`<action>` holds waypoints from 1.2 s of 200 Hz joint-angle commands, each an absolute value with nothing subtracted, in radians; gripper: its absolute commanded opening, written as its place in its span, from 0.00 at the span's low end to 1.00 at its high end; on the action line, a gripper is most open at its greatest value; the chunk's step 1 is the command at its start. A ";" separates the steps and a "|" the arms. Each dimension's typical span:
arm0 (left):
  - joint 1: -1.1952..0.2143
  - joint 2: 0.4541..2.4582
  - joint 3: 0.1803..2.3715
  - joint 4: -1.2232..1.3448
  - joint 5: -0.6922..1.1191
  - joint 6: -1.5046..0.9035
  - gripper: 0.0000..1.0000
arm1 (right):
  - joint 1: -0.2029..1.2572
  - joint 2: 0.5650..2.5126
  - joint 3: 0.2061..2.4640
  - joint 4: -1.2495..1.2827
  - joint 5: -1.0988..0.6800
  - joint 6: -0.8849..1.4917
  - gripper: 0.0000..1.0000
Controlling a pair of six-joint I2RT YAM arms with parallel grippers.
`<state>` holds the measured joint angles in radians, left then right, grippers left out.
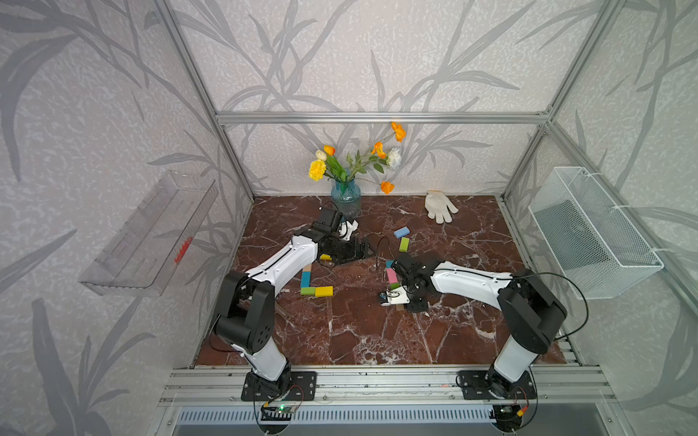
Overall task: Assemble the letter c with building blocks
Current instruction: Assemble the building block at the center of the board.
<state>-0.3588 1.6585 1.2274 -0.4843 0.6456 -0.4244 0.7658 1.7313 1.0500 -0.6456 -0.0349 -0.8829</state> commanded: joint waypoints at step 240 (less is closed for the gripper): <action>-0.356 1.685 1.229 -0.465 0.653 -0.425 0.95 | 0.547 1.274 0.750 -0.310 -0.200 -0.479 0.60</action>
<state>-0.3588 1.6722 1.2274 -0.4770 0.6483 -0.4301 0.5980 1.3277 0.7605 -0.3908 -0.1307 -0.6369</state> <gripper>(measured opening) 0.947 0.589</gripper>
